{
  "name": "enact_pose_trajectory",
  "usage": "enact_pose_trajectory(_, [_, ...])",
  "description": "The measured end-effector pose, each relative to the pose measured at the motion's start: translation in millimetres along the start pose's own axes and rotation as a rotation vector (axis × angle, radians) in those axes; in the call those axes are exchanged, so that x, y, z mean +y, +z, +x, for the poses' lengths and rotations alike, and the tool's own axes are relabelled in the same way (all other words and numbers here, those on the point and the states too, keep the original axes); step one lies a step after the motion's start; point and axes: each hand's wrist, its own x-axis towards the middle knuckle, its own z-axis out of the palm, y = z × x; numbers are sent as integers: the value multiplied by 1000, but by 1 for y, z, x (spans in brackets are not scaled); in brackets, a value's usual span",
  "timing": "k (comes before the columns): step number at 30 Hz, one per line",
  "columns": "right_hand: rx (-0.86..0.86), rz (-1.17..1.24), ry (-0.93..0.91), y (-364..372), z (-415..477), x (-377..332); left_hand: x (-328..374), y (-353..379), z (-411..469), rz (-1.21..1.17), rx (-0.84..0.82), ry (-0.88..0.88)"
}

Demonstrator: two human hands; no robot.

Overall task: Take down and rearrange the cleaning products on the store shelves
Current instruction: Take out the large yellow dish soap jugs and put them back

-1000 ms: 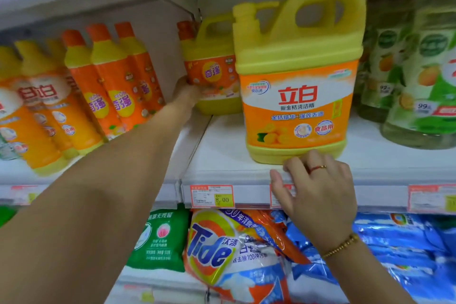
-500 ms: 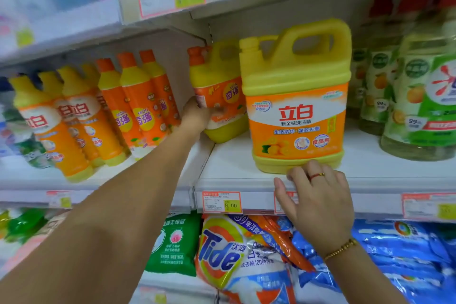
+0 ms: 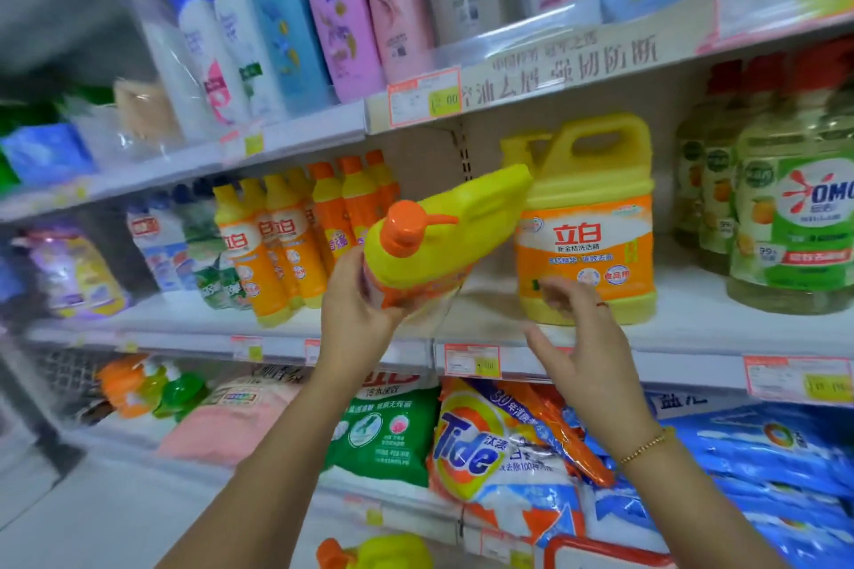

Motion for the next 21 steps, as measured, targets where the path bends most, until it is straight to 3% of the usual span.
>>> enact_pose_trajectory(5, [-115,426,123,5,1,-40,42,-38,-44,-20,8,64])
enact_pose_trajectory(9, [-226,504,66,3,-9,-57,58,-46,-69,-98,1,9])
enact_pose_trajectory(15, [-195,373,-60,3,-31,-71,58,-41,-88,-333,81,-239])
enact_pose_trajectory(19, [-223,46,-309,20,-52,-64,58,-34,-95,-543,148,-382])
enact_pose_trajectory(21, [-146,-135,-425,30,-54,-54,59,-32,-99,-648,158,-436])
